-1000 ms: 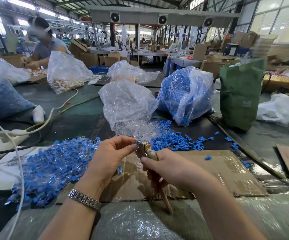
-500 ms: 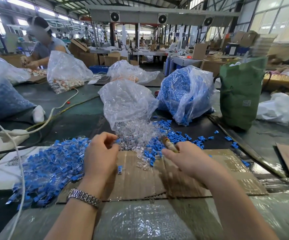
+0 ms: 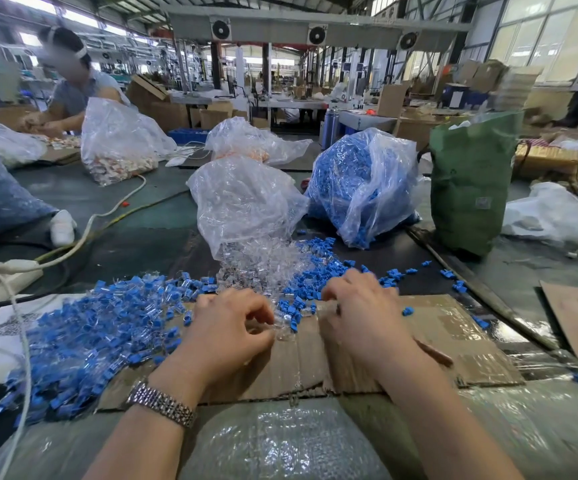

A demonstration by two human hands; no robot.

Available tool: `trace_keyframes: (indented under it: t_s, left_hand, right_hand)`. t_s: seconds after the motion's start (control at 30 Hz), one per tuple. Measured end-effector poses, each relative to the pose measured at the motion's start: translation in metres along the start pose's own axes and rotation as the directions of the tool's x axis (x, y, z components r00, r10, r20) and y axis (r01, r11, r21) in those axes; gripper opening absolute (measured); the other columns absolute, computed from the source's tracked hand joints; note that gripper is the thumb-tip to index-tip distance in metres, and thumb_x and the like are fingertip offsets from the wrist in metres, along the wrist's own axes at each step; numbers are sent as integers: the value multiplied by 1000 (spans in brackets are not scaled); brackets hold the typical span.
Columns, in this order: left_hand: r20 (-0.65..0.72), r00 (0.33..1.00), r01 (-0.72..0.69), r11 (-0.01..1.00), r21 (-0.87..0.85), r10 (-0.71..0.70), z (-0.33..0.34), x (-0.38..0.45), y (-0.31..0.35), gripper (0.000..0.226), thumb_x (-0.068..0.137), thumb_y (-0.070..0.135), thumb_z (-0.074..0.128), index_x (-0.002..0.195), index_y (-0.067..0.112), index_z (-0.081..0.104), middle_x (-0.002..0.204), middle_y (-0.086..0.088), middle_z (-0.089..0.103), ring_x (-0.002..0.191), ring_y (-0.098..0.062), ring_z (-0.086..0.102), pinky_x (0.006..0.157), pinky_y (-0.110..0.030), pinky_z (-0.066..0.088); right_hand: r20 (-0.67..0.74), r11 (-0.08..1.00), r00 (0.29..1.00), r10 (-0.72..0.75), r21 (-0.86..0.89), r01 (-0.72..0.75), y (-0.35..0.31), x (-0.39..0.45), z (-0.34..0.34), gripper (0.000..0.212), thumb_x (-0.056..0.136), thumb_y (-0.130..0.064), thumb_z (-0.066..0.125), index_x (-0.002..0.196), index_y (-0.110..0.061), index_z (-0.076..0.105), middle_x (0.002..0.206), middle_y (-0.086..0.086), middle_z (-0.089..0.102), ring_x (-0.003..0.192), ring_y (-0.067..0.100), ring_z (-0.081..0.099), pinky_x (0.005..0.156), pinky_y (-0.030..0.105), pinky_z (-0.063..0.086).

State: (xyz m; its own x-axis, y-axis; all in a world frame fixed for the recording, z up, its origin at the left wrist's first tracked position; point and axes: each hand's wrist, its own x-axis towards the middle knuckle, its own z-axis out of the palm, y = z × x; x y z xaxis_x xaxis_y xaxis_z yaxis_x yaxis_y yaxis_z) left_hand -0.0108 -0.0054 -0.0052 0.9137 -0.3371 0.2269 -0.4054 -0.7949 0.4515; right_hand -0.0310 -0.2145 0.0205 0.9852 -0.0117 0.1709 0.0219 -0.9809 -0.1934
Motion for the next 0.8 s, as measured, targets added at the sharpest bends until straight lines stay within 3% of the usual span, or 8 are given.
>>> trace_keyframes:
  t_s: [0.1, 0.3, 0.37, 0.47, 0.53, 0.63, 0.73, 0.8]
  left_hand:
    - [-6, 1000, 8, 1000, -9, -8, 0, 1, 0, 17, 84, 54, 72, 84, 40, 62, 87, 24, 60, 91, 10, 51, 108, -42, 32]
    - [-49, 999, -5, 1000, 2, 5, 2, 1, 2, 14, 89, 41, 73, 84, 35, 61, 85, 20, 62, 86, 6, 55, 100, -33, 38]
    - [-84, 996, -10, 998, -54, 5, 1, 2, 2, 14, 92, 29, 72, 85, 34, 60, 85, 16, 63, 82, 3, 59, 85, -19, 46]
    - [-151, 985, 36, 962, -271, -79, -2, 3, 2, 14, 90, 13, 72, 90, 25, 64, 85, 6, 67, 74, 0, 64, 65, -11, 50]
    - [-137, 978, 71, 871, -487, -156, -4, 4, 0, 16, 89, 4, 72, 94, 18, 67, 85, -2, 71, 76, -3, 68, 64, -13, 53]
    - [-25, 977, 120, 645, -755, -212, -6, 6, -5, 18, 88, -6, 68, 98, 8, 72, 90, -8, 77, 87, -22, 75, 70, -22, 58]
    - [85, 971, 165, 368, -915, -224, -6, 8, -9, 22, 80, 0, 75, 102, 0, 73, 98, -18, 77, 97, -31, 75, 79, -26, 61]
    - [136, 969, 182, 227, -957, -206, -6, 9, -11, 25, 75, 3, 77, 100, 1, 76, 103, -24, 75, 102, -34, 74, 82, -27, 60]
  right_hand:
    - [69, 986, 987, -146, 95, 139, -20, -2, 7, 14, 97, -33, 62, 111, -36, 62, 115, -9, 59, 114, 15, 47, 100, 45, 30]
    - [25, 986, 989, -149, 85, 146, -25, 3, 20, 14, 98, -37, 59, 109, -32, 66, 109, -7, 62, 110, 17, 51, 100, 42, 35]
    - [15, 987, 989, -149, 68, 148, -24, 3, 25, 17, 99, -39, 57, 109, -31, 67, 110, -6, 63, 109, 17, 52, 100, 41, 38]
    - [-52, 987, 988, -144, 61, 147, -22, 2, 33, 22, 101, -36, 50, 111, -27, 67, 107, -4, 63, 105, 19, 55, 98, 40, 41]
    - [-101, 983, 988, -118, 132, 130, -18, 1, 36, 21, 102, -31, 49, 112, -26, 67, 107, -3, 63, 103, 21, 58, 94, 38, 43]
    - [-229, 912, 972, -53, 386, 141, -12, -3, 35, 14, 100, -25, 58, 106, -23, 71, 100, -5, 69, 92, 16, 62, 86, 38, 49]
    - [-310, 766, 951, 5, 613, 196, -13, -7, 31, 4, 94, -20, 70, 96, -22, 72, 86, -12, 71, 81, 5, 65, 78, 29, 53]
    - [-339, 680, 941, 8, 692, 244, -15, -9, 29, 7, 92, -15, 72, 95, -22, 71, 85, -12, 70, 83, 6, 66, 78, 26, 54]
